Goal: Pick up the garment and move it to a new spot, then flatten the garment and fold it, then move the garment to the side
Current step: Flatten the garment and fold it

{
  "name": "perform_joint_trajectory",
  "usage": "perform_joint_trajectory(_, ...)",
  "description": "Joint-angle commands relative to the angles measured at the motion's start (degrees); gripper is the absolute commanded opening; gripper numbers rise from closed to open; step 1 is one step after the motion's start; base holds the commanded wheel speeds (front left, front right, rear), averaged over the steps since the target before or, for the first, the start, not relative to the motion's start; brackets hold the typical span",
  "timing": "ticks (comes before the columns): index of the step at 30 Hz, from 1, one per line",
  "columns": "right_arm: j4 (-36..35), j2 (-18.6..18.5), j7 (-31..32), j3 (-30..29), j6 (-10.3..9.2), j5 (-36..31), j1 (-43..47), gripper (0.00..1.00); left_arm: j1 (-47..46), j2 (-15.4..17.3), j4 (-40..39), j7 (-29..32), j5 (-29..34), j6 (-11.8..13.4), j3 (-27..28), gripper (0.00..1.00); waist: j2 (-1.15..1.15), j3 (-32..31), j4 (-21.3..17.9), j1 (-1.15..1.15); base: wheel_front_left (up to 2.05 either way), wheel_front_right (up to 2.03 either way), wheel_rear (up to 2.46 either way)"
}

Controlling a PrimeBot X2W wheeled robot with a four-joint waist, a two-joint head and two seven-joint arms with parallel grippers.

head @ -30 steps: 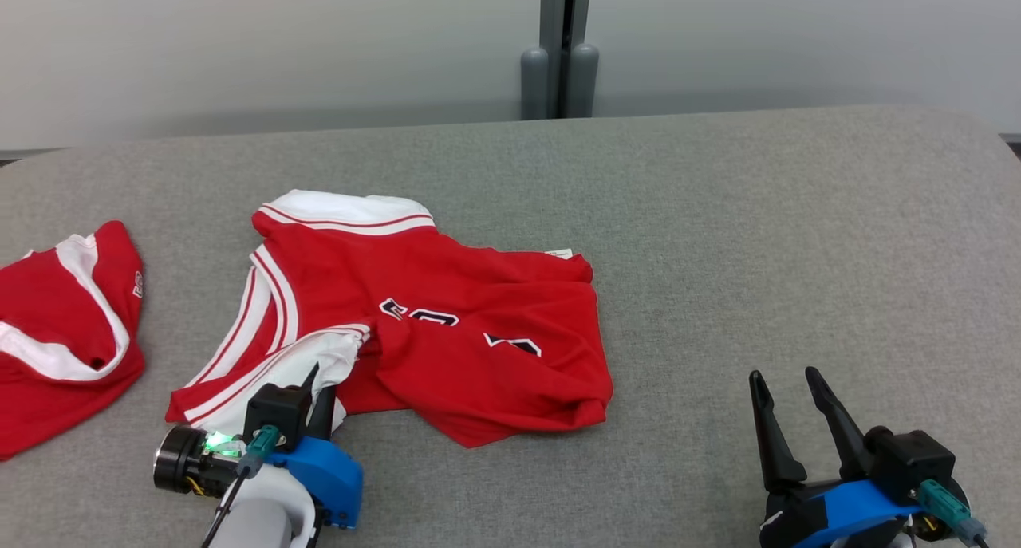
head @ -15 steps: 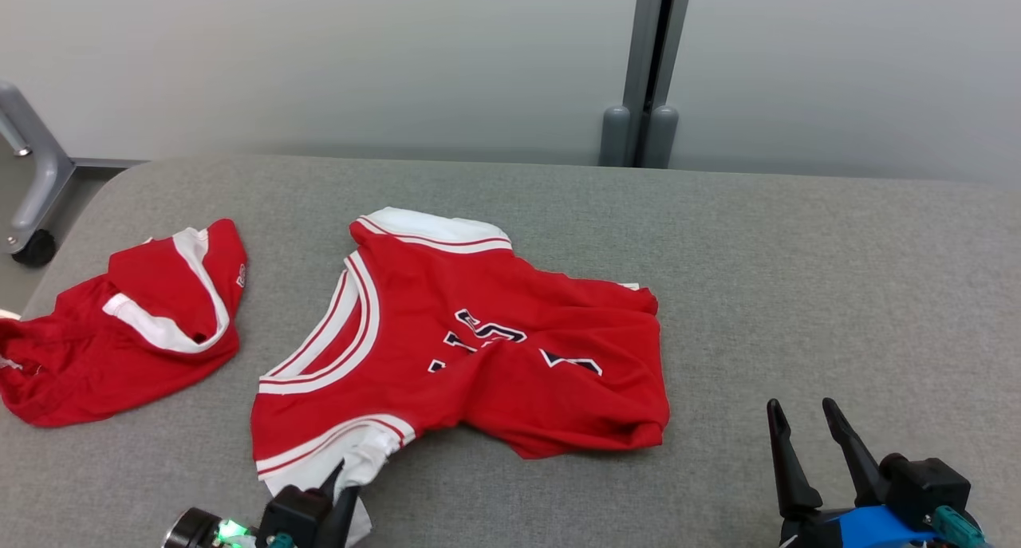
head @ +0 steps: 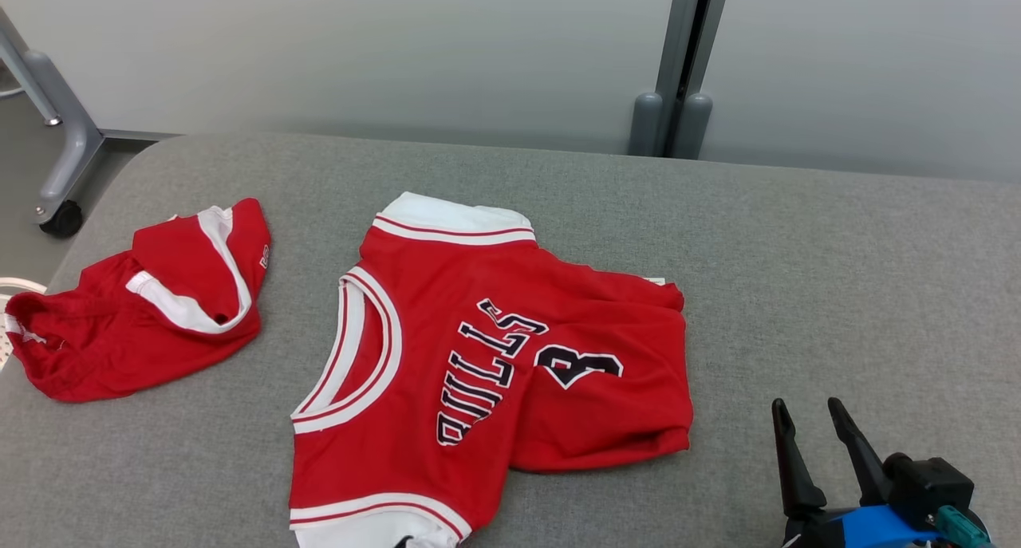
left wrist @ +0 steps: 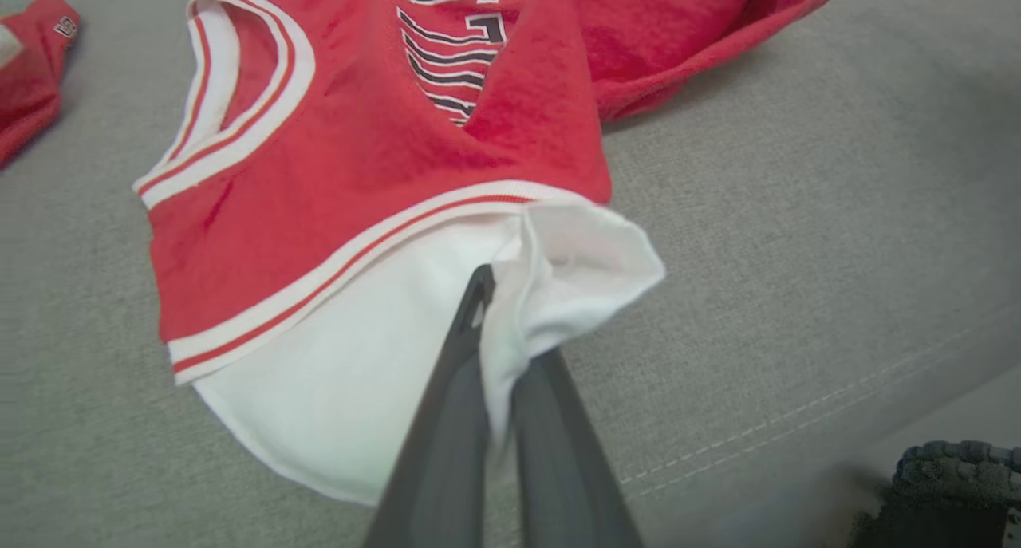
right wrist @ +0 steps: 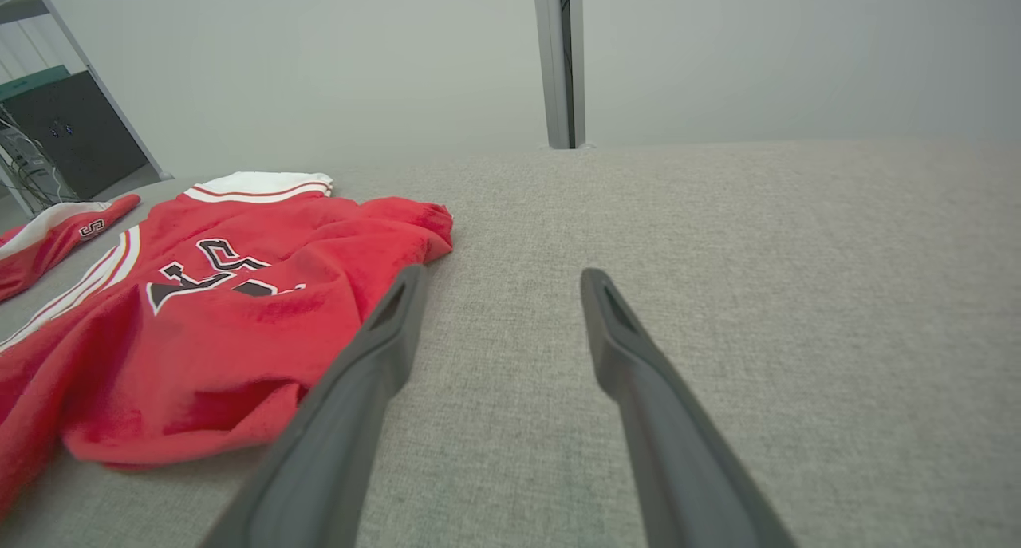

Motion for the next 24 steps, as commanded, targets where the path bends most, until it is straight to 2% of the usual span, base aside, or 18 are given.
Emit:
perform_joint_trajectory(1, 0.2, -0.2, -0.2, 0.1, 0.01, 0.0, 0.1, 1.00, -1.1, -0.9, -0.8, -1.0, -0.8, 0.3, 0.5, 1.00, 0.00, -0.2, -0.1, -0.01, 0.00, 0.00, 0.00)
perform_joint_trajectory(9, 0.5, -0.2, -0.2, -0.1, 0.01, -0.3, 0.3, 1.00, -5.2, -1.8, -4.5, -9.9, -4.0, 0.4, 3.7, 1.00, 0.00, -1.1, -0.9, -0.01, 0.00, 0.00, 0.00)
perform_joint_trajectory(19, 0.9, -0.2, -0.2, 0.1, 0.01, 0.0, 0.4, 1.00, -8.4, -2.6, -2.8, -19.9, -6.8, 7.0, 14.4, 1.00, 0.00, -1.7, -3.3, -0.01, 0.00, 0.00, 0.00)
perform_joint_trajectory(24, 0.7, -0.2, -0.2, -0.1, 0.01, -0.2, 0.1, 1.00, -9.7, -3.2, -0.4, -22.1, -7.7, 8.2, 17.4, 1.00, 0.00, -1.5, -3.9, -0.01, 0.00, 0.00, 0.00)
